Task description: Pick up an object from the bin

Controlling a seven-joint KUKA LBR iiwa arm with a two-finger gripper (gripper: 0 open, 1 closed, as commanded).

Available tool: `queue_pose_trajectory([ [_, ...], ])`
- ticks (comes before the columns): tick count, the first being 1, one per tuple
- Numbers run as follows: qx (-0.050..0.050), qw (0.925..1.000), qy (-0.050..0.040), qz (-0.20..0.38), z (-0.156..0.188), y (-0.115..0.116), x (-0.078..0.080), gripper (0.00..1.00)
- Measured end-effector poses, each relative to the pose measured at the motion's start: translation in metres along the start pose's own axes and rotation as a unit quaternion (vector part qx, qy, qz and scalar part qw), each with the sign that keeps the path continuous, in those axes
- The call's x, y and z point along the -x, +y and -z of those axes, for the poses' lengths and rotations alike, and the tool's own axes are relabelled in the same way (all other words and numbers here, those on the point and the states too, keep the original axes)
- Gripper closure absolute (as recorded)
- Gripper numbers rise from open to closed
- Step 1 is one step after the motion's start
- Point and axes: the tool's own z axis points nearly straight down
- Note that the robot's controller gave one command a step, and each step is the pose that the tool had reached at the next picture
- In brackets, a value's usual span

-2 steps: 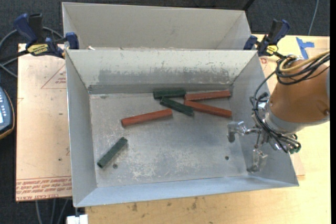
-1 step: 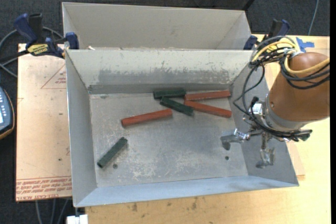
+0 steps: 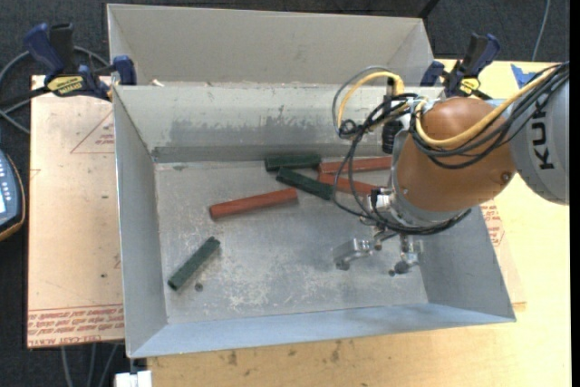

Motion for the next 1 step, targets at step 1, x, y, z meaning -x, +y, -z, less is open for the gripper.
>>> queue_pose_trajectory([
  [1,-0.002,0.9857,-0.0008,0.168,0.0775,0.0467,0.1418,0.00],
])
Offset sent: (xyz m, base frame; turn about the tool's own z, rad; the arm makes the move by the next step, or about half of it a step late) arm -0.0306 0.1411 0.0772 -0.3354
